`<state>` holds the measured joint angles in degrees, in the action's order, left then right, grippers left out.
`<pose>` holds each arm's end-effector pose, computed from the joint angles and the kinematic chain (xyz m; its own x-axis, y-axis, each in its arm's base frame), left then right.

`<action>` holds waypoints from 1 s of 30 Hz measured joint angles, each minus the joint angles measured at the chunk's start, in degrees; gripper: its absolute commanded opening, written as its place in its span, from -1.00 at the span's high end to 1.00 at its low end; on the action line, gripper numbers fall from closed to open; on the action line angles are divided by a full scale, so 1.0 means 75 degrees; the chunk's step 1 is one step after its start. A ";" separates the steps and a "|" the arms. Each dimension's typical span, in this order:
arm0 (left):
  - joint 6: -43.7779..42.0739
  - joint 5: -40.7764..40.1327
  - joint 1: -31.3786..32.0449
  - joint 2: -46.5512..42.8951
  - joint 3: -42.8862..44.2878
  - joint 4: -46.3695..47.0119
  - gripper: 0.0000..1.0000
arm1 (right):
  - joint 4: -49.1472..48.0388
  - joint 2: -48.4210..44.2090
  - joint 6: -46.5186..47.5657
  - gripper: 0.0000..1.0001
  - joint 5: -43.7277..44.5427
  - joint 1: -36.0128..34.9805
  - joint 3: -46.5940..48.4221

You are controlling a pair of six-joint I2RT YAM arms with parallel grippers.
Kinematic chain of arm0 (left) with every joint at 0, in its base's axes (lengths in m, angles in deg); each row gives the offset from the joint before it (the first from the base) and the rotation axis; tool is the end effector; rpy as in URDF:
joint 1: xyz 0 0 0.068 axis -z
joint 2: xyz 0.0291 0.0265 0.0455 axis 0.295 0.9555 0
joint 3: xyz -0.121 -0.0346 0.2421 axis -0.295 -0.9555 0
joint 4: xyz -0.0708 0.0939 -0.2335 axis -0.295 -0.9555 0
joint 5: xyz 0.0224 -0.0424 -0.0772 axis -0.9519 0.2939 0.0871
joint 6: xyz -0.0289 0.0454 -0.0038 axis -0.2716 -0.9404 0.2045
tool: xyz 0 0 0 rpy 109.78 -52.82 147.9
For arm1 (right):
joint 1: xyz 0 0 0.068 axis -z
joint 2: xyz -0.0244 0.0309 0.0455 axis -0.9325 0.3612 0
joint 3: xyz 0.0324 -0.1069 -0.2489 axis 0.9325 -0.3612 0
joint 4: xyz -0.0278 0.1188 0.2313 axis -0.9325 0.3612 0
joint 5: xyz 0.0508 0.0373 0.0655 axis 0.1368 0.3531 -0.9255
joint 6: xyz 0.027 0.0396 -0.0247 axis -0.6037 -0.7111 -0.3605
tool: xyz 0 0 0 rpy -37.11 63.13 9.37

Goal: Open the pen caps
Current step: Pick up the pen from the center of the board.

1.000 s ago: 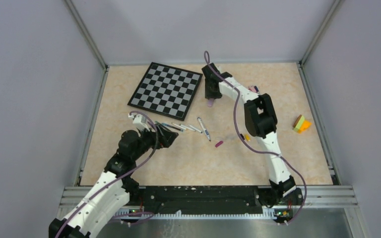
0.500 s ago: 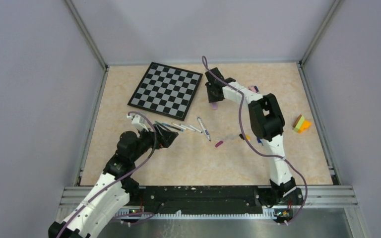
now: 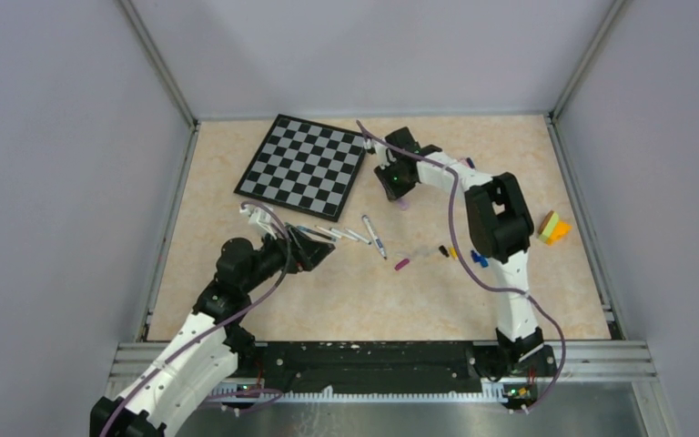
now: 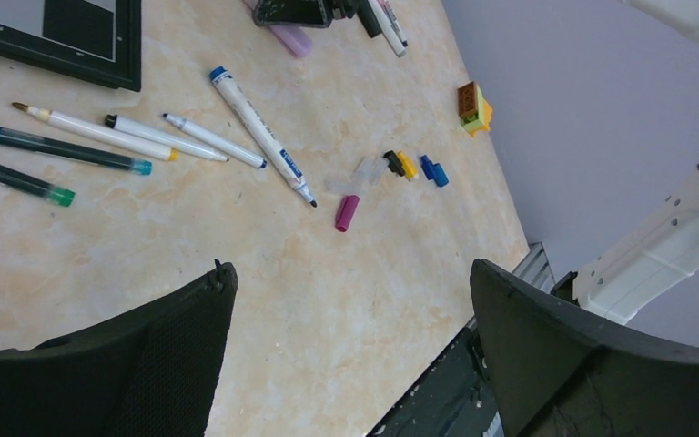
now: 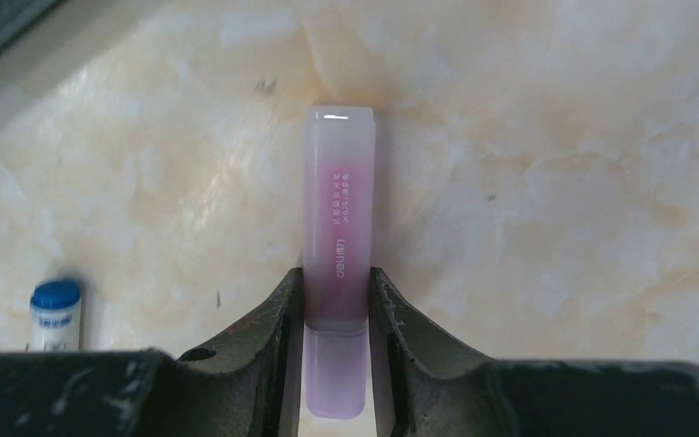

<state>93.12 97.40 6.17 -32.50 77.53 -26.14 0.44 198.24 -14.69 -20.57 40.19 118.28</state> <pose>0.1410 -0.0735 0.2307 -0.5916 -0.4557 -0.6650 0.3623 0.5866 -0.7243 0.4244 0.2337 0.1705 -0.6532 -0.5435 -0.5272 -0.6165 0.7860 -0.0464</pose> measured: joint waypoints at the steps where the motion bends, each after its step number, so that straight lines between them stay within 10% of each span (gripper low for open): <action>1: 0.0073 0.0093 0.0000 0.0058 -0.0009 0.0079 -0.97 | 0.0026 -0.0143 0.0134 1.00 -0.0152 0.0038 -0.0184; 16: 0.1789 0.0679 0.0169 0.1355 -0.0321 0.2672 -0.96 | -0.0539 -0.5409 0.0997 1.00 -0.3949 0.0662 -0.3984; 30: 0.1891 -0.1824 0.2955 0.3896 0.1635 0.3413 -0.83 | -0.1230 -0.7720 0.0906 1.00 -0.6222 0.1166 -0.6070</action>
<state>107.31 83.71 28.34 -3.27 89.80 -0.55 -8.79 140.35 -7.89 -67.23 48.93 72.75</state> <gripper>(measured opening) 0.953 0.266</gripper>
